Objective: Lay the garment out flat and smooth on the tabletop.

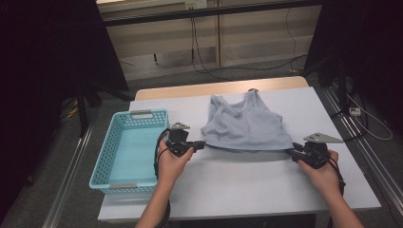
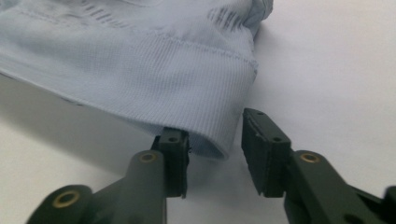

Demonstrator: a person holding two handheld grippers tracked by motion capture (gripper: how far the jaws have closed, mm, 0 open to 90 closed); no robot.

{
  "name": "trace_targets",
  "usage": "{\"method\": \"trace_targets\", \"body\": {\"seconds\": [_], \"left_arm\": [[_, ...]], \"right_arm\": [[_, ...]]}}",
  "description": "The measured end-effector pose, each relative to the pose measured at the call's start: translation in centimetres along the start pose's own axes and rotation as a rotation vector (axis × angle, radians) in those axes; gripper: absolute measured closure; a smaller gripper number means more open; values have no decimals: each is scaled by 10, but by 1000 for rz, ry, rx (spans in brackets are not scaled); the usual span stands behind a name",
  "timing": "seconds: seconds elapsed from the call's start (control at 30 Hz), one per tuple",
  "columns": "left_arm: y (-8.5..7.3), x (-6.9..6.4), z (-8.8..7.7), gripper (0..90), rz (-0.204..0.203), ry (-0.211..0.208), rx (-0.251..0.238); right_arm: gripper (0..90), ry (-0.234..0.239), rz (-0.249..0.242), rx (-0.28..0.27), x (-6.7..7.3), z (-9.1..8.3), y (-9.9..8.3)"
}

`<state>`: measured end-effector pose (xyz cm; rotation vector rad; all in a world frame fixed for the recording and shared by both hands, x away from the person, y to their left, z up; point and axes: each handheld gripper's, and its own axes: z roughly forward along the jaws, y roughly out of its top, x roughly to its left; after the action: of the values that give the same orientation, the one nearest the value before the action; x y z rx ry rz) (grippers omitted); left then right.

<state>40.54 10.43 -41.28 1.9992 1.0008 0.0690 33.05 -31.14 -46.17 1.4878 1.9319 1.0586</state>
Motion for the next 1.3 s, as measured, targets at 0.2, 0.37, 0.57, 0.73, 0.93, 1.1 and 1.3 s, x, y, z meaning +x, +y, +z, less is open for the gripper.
{"method": "trace_targets", "body": {"seconds": [0.2, 0.37, 0.57, 0.73, 0.93, 1.1, 1.3], "left_arm": [[0, -1, -1, 896, 6, 3, 5], [-1, 0, 0, 896, 3, 4, 11], [-1, -1, -1, 896, 1, 1, 11], [-5, -5, -1, 896, 0, -14, 30], [-14, -15, 1, 896, 16, -6, 76], [-25, -20, 2, 897, 23, 2, 117], [-34, -21, 5, 896, 17, -4, 149]], "right_arm": [[676, -9, 5, 14, 0, 3, 0], [846, 19, -7, 22, 1, 3, -1], [894, 25, 13, -4, -4, -6, 3], [895, -6, 15, -53, -5, -25, 6], [895, -12, 6, -40, -2, -39, 2], [886, 5, -6, -4, 1, -37, -3], [867, 12, 0, 11, -1, -36, -5]]}}
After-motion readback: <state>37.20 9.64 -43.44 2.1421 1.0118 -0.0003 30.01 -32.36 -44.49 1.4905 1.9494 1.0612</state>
